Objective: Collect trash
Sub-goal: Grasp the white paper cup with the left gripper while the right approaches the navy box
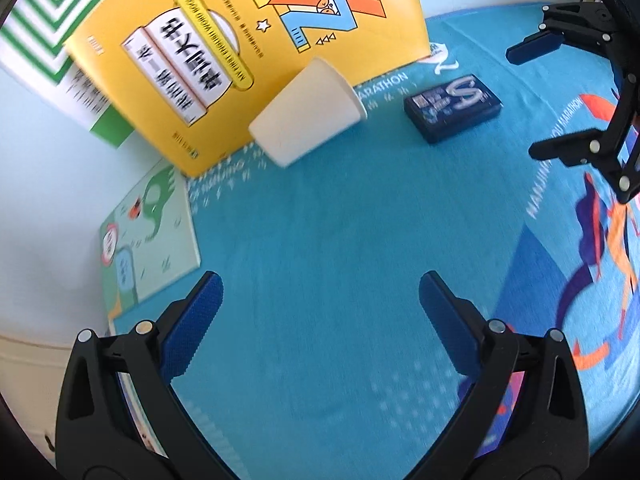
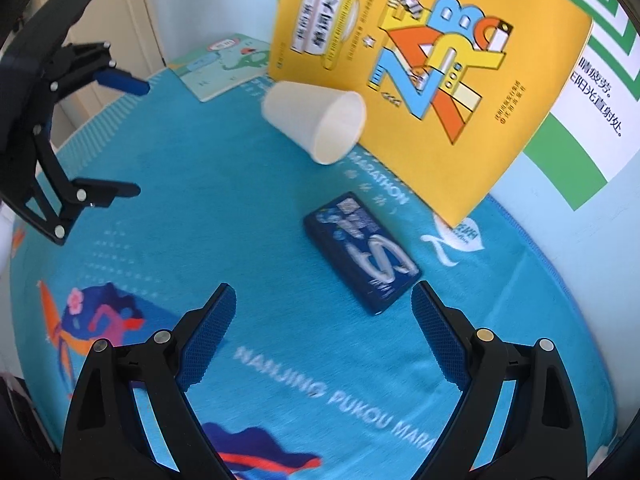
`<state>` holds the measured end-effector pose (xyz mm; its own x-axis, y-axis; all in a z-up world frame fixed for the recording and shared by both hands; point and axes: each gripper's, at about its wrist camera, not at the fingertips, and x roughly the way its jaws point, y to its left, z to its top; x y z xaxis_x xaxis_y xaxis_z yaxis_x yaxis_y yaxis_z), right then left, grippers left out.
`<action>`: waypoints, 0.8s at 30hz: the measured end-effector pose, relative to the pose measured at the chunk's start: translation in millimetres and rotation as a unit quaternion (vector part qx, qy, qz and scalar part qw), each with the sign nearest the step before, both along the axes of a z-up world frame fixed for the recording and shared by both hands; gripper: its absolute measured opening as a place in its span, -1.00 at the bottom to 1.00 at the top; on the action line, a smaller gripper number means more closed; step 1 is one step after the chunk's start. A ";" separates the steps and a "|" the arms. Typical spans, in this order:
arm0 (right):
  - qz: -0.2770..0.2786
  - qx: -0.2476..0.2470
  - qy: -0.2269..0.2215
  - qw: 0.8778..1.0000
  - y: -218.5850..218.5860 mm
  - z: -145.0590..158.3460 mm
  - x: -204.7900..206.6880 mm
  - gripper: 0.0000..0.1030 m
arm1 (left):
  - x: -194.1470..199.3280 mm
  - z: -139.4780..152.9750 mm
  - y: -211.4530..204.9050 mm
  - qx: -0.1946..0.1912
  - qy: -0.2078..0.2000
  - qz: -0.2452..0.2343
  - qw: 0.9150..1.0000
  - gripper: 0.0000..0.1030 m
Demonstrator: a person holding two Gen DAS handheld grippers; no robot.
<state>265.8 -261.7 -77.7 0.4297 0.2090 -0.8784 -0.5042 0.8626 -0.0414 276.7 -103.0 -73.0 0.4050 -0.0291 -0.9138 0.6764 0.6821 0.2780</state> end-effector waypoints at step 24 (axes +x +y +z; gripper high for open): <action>0.014 -0.012 0.018 1.000 -22.9 -40.9 51.9 0.72 | 81.2 -30.9 -74.4 0.047 -0.009 -0.136 0.990 0.87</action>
